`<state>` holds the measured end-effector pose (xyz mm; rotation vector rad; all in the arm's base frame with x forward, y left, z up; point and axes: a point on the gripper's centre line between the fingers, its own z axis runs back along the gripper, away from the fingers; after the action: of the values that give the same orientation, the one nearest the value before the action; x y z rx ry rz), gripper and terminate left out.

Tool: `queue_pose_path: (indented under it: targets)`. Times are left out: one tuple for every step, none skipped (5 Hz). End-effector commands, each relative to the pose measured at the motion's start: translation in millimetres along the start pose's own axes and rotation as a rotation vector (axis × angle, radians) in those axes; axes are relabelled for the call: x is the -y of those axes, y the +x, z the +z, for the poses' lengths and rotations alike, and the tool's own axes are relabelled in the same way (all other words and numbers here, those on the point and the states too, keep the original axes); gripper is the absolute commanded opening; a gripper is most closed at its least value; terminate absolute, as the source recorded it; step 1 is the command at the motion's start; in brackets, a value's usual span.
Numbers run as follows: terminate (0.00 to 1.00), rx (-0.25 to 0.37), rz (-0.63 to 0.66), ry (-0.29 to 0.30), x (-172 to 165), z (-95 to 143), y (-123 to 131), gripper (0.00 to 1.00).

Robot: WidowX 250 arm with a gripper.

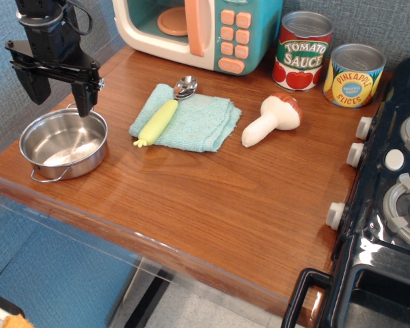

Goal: Move spoon to bottom right of table.

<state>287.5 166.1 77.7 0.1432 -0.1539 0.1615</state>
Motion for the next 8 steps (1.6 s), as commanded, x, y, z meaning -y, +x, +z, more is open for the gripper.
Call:
queue_pose_path:
  targets:
    - [0.0, 0.0, 0.0, 0.0, 0, 0, 0, 1.0]
    - [0.0, -0.019, -0.039, 0.052, 18, 1, 4, 1.0]
    - [0.0, 0.003, -0.068, 0.063, 42, 5, 11, 1.0]
    - [0.0, 0.018, -0.088, 0.054, 68, 8, 24, 1.0]
    - [0.0, 0.001, -0.091, 0.044, 83, -1, 35, 1.0]
    - [0.0, -0.021, -0.061, 0.032, 88, -14, 42, 1.0]
    - [0.0, -0.042, -0.048, 0.025, 89, -25, 44, 1.0]
    - [0.0, -0.055, -0.041, 0.026, 90, -31, 45, 1.0]
